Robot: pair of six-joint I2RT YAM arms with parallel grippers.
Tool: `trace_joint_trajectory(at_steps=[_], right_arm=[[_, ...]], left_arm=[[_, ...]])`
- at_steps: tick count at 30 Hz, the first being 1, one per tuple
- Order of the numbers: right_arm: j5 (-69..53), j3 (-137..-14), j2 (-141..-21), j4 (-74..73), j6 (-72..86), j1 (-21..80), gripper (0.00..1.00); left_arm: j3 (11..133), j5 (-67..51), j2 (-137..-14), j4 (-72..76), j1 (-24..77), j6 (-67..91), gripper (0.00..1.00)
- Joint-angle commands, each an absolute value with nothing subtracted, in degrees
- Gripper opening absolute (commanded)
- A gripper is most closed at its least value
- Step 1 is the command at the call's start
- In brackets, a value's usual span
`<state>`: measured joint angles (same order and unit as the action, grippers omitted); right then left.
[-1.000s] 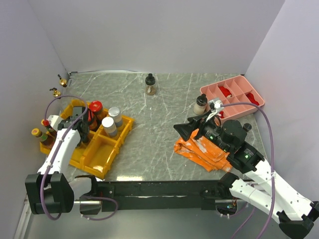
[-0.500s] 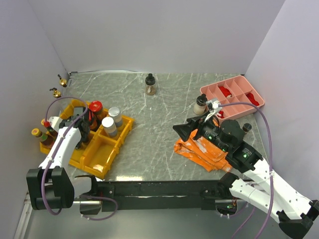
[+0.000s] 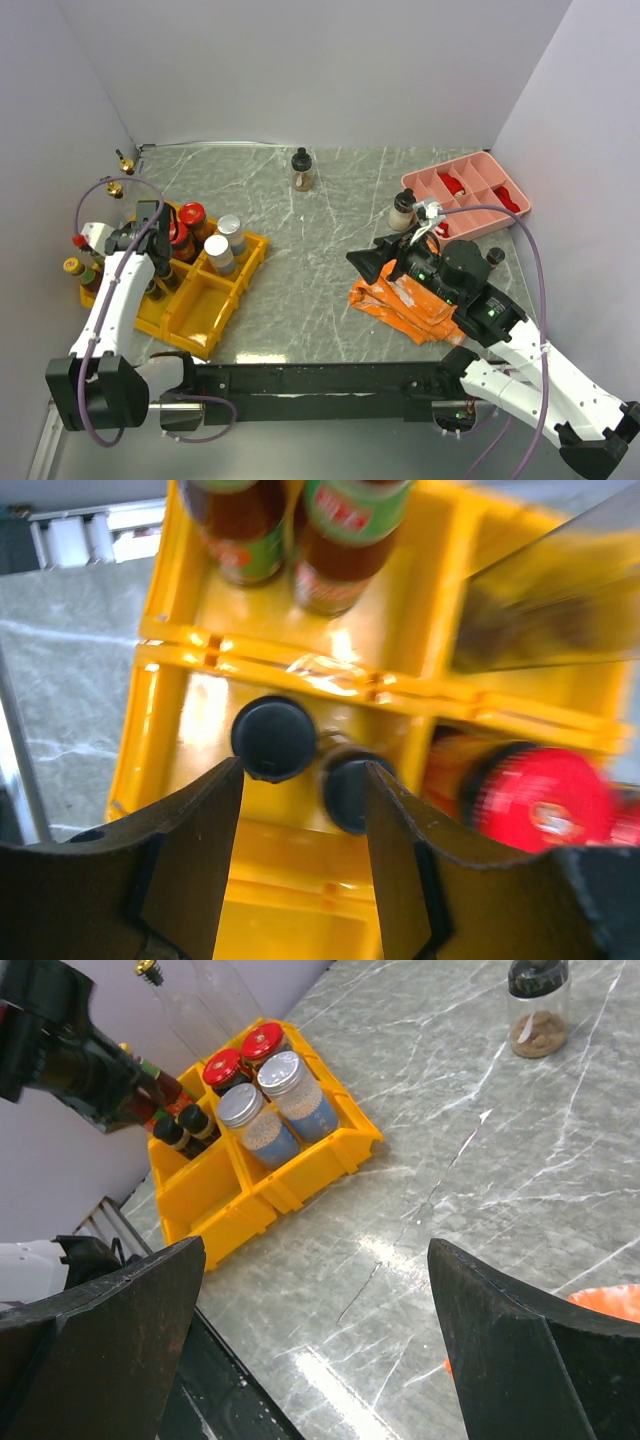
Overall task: Organize the condiment bottles
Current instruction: Place the bottle in the storage box, then pick up the bottle from the center of the board.
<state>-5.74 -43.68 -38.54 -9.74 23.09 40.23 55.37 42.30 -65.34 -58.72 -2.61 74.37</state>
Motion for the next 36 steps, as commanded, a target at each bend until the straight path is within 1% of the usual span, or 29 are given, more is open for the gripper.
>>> trace_joint_trajectory(at_steps=[1,5,6,7,8,9,10,11,12,13,16,17,19,20,22,23,25,26,30,33,36], right_arm=[[-6.94,-44.2,-40.07,-7.2,23.55,39.99,1.0],[-4.23,-45.52,-42.97,-8.78,24.7,40.08,1.0],[-1.0,-45.96,-43.85,-9.57,24.35,39.99,1.0],[2.17,-47.88,-46.29,-10.28,22.34,39.82,1.0],[6.81,-49.55,-47.97,-11.59,21.37,39.81,1.0],[12.86,-51.57,-49.82,-14.12,20.66,39.64,1.0],[19.97,-55.51,-54.18,-15.46,18.57,38.25,1.0],[22.74,-57.72,-56.49,-17.03,17.94,37.1,1.0],[24.24,-60.01,-58.6,-20.53,18.28,36.05,1.0],[26.61,-63.16,-62.02,-21.61,18.37,34.9,1.0],[30.39,-65.38,-65.38,-22.15,18.1,32.26,1.0],[31.28,-65.74,-65.83,-22.5,18.54,29.91,1.0],[31.9,-66.27,-66.71,-23.11,20.21,26.65,1.0],[31.12,-66.18,-66.71,-23.2,20.74,22.45,1.0],[31.2,-65.57,-67.15,-23.47,21.53,18.22,1.0],[31.46,-65.48,-67.32,-23.81,22.14,14.02,1.0],[31.38,-64.95,-67.67,-24.96,23.55,9.95,1.0],[31.29,-64.69,-67.5,-25.66,24.69,6.28,1.0],[29.55,-61.01,-66.01,-25.58,26.45,0.28,0.98],[24.89,-57.32,-64.61,-24.08,27.51,-5.34,0.92],[23.74,-52.85,-63.02,-22.42,28.12,-7.11,0.92]], left_arm=[[61.34,43.68,-61.88,-61.34,-2.81,74.53,0.57],[65.03,44.03,-60.65,-60.83,-2.9,70.95,0.6],[65.74,43.6,-59.95,-59.17,-2.9,68.49,0.65],[66.79,41.07,-59.42,-56.8,-2.81,64.9,0.71],[67.14,38.52,-58.81,-50.25,-2.81,56.95,0.81],[67.41,35.97,-57.58,-47.23,-2.9,53.47,0.97],[67.76,30.29,-57.05,-44.59,-2.9,50.57,0.99],[67.94,27.62,-56.52,-40.56,-2.9,46.62,0.97],[68.2,25.16,-55.47,-38.86,-2.81,45.1,0.96],[68.12,19.22,-55.02,-36.93,-2.81,43.61,0.96],[67.06,7.25,-54.05,-29.2,-2.9,36.23,0.96],[66.89,0.59,-54.05,-27.96,-2.9,34.21,0.97],[67.23,-4.55,-55.45,-25.76,-2.72,33.23,0.96],[67.41,-9.27,-56.94,-25.4,-2.64,32.7,0.96],[67.5,-12.64,-58.27,-24.17,-1.85,32.08,0.96],[67.33,-14.66,-59.14,-23.56,-1.24,31.65,0.96],[66.27,-15.82,-59.68,-21.63,1.56,29.46,0.96],[65.92,-15.47,-60.29,-21.36,4.02,28.57,0.96],[64.69,-12.14,-61.78,-19.78,9.91,24.44,0.96],[62.67,-12.66,-61.88,-18.37,10.37,23.99,0.96],[61.53,-13.09,-61.0,-17.23,10.46,24.78,0.96]])
